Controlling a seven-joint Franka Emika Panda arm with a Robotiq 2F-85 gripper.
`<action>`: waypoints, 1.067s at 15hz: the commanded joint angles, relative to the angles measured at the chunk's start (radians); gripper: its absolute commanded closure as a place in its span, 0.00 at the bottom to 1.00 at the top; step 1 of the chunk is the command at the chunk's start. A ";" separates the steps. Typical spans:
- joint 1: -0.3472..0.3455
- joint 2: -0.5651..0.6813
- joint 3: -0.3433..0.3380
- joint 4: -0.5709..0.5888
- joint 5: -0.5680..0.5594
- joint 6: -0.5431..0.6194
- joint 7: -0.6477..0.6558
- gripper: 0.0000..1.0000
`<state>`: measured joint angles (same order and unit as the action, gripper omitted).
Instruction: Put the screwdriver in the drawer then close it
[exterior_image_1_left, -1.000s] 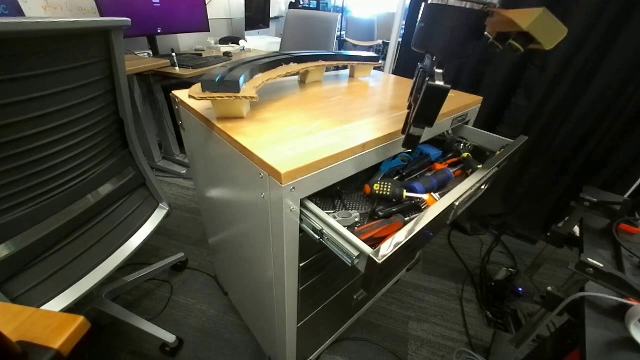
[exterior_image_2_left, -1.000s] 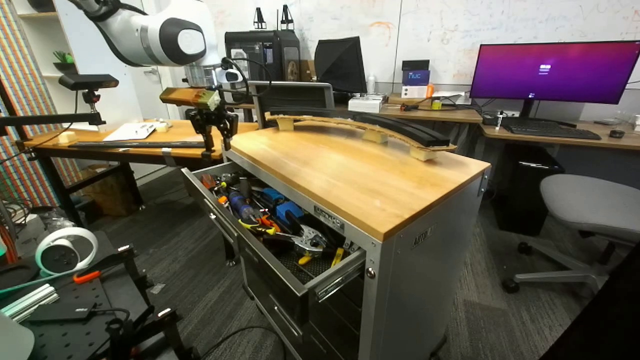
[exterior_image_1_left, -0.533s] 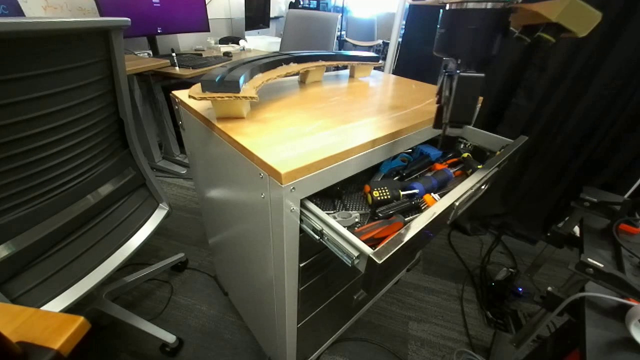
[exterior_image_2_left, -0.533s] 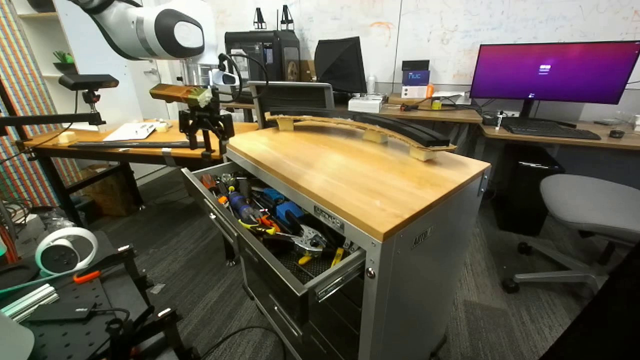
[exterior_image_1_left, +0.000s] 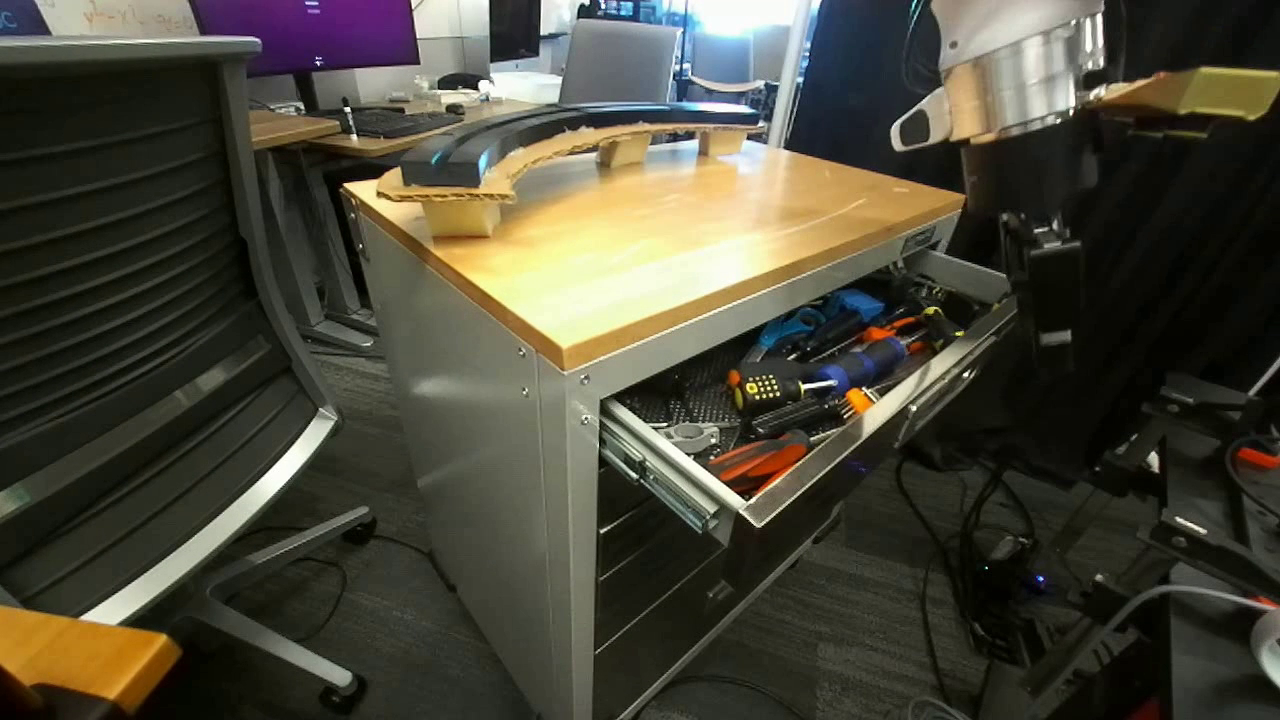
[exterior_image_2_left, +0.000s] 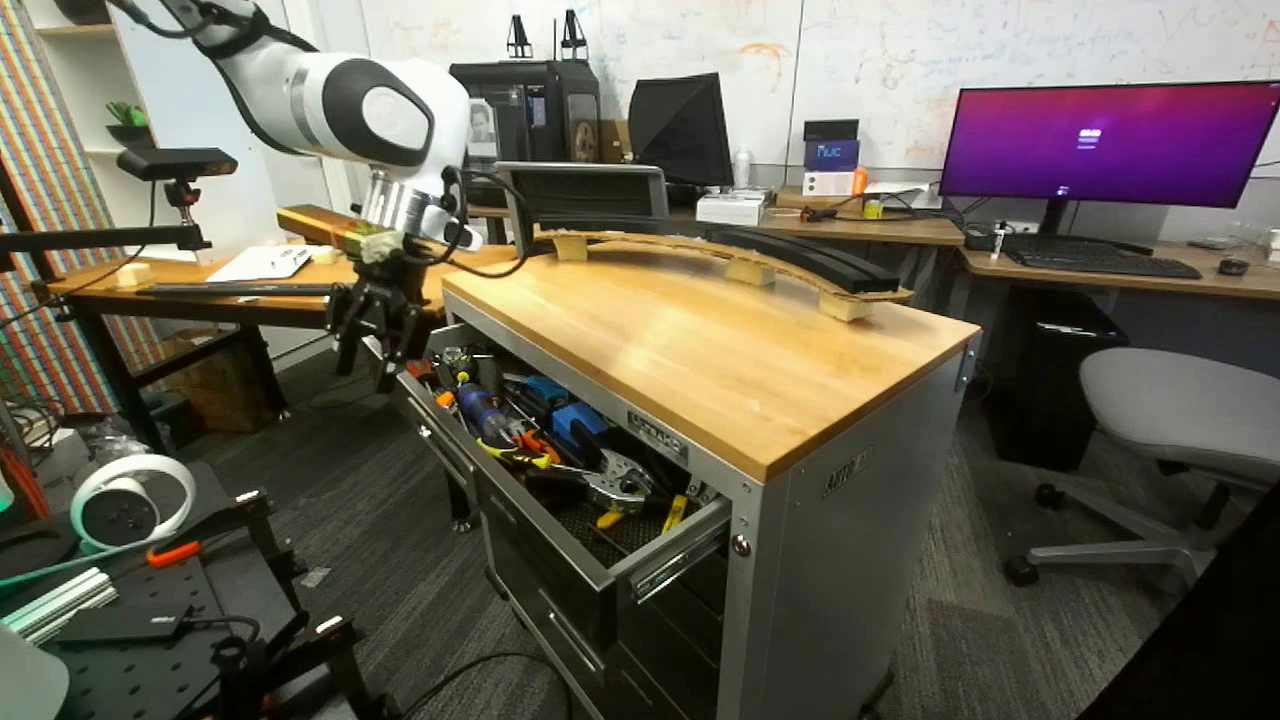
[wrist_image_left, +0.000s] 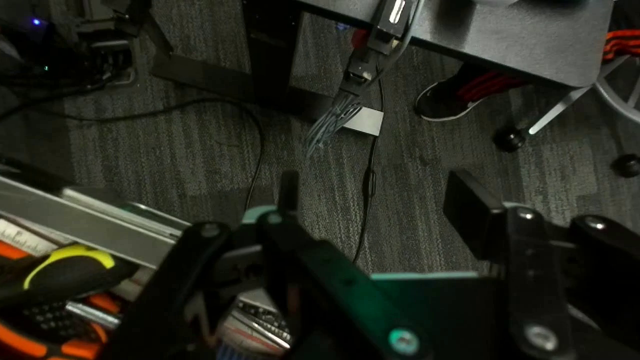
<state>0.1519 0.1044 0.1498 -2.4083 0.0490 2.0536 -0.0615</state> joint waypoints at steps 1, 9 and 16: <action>0.003 0.120 0.005 0.019 0.032 0.102 0.030 0.58; 0.038 0.197 0.023 0.072 0.033 0.429 0.161 0.97; 0.064 0.194 0.001 0.092 -0.003 0.681 0.275 0.92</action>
<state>0.1849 0.2969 0.1798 -2.3254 0.0794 2.6029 0.1473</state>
